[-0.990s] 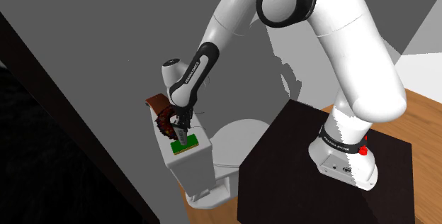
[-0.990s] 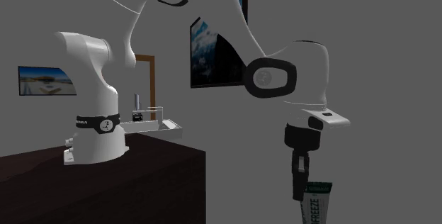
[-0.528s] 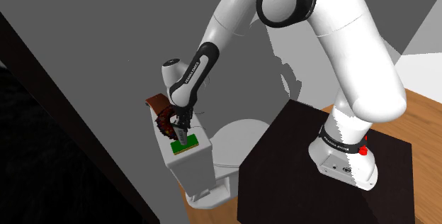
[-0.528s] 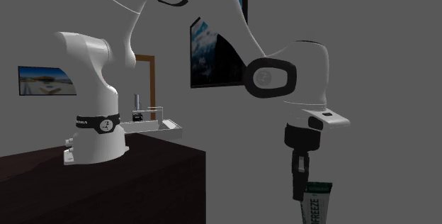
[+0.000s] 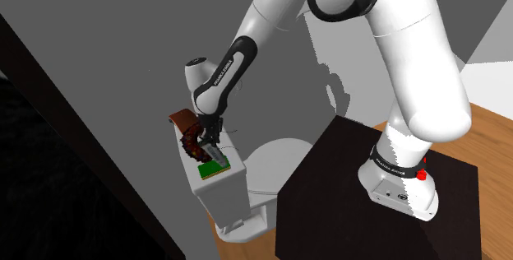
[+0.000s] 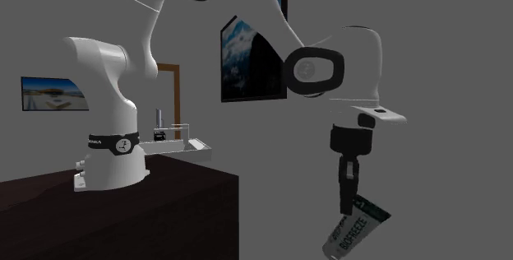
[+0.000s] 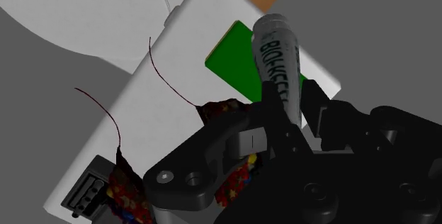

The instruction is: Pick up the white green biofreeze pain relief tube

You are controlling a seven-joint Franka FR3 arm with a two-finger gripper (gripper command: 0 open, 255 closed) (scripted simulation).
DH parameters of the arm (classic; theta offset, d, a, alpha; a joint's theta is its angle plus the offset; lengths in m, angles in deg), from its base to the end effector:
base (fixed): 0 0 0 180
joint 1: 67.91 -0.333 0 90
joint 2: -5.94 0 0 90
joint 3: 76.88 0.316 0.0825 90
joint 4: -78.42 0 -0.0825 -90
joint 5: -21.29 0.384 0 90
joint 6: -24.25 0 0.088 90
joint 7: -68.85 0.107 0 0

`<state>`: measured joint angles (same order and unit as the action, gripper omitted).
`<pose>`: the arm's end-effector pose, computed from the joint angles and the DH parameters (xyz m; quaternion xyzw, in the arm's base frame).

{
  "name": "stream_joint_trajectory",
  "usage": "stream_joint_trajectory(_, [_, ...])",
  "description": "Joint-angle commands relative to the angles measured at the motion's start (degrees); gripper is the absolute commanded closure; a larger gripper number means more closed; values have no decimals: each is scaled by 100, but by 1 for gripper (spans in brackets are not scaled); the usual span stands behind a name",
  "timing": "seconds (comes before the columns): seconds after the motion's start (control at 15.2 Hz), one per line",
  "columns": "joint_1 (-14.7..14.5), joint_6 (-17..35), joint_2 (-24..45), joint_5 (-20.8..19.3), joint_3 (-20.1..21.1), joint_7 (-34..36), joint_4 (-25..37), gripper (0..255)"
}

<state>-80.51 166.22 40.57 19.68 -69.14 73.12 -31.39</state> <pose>0.5841 0.2139 0.1742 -0.9895 -0.1398 0.0246 0.0254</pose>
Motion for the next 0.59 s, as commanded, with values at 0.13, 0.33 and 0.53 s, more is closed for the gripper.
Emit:
stream_joint_trajectory(0.13, [23,-204,-233,28,25,-11,-28,255])
stream_joint_trajectory(0.33, [38,-367,-409,51,43,-17,-41,255])
stream_joint_trajectory(0.53, [43,-430,-476,60,50,-19,-43,255])
